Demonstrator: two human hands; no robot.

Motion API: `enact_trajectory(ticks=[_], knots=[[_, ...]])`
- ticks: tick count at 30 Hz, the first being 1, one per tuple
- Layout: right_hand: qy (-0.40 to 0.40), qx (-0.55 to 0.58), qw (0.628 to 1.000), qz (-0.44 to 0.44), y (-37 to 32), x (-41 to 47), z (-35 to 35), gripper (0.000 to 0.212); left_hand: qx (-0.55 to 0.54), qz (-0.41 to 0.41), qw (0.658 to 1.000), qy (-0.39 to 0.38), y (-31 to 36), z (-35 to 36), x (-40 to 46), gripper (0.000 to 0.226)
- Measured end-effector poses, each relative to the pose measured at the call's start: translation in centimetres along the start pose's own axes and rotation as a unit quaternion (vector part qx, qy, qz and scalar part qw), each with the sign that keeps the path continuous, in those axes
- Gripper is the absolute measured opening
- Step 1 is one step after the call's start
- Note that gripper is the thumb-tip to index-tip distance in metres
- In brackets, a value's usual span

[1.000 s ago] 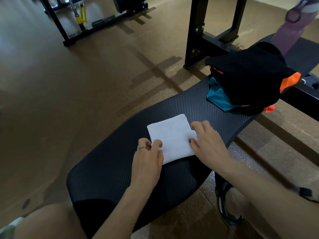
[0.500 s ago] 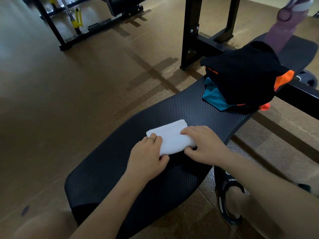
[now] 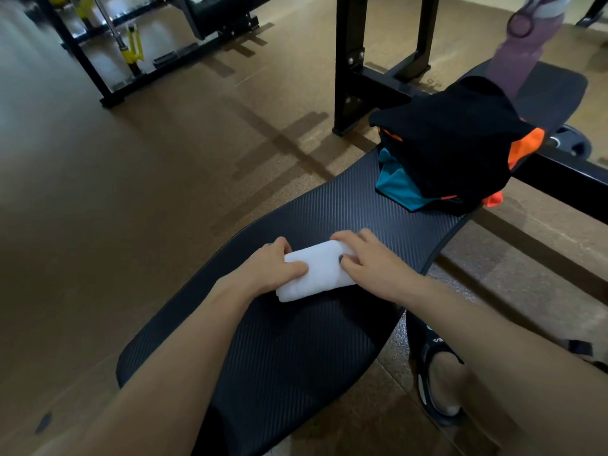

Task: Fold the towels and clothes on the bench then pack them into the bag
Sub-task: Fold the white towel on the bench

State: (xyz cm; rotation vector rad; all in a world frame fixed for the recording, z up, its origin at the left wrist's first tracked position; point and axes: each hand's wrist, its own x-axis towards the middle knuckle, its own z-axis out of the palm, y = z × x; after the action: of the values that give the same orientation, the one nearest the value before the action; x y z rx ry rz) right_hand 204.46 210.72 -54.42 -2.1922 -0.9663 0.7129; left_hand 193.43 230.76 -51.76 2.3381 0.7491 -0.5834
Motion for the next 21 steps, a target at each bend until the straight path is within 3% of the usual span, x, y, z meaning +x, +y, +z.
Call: enact_trajectory(ticks=[4,7,11,13,16,21], knots=[[-0.012,0.008,1.0,0.002,0.2,0.0,-0.2,0.034,0.075,-0.02,0.996,-0.043,1.2,-0.1,-0.1,0.039],[-0.033,0.02,0.999,-0.001,-0.1,-1.1,-0.6,0.035,0.082,0.011,0.995,-0.056,1.4,1.1,-1.6,0.033],[-0.008,-0.048,0.999,-0.014,-0.6,-4.6,-1.3,0.043,0.164,0.145,0.976,0.011,2.4,2.0,-5.2,0.024],[0.022,-0.092,0.994,-0.05,-1.3,-7.2,-2.4,0.06,0.193,0.217,0.957,0.028,4.0,1.6,-7.1,0.027],[-0.01,-0.174,0.983,-0.056,-3.4,-11.6,-5.7,0.086,0.221,0.314,0.923,0.033,7.6,0.8,-9.9,0.034],[-0.039,-0.156,0.985,0.066,-5.7,-21.0,-12.5,0.061,0.267,0.44,0.856,0.046,15.8,0.8,-14.4,0.052]])
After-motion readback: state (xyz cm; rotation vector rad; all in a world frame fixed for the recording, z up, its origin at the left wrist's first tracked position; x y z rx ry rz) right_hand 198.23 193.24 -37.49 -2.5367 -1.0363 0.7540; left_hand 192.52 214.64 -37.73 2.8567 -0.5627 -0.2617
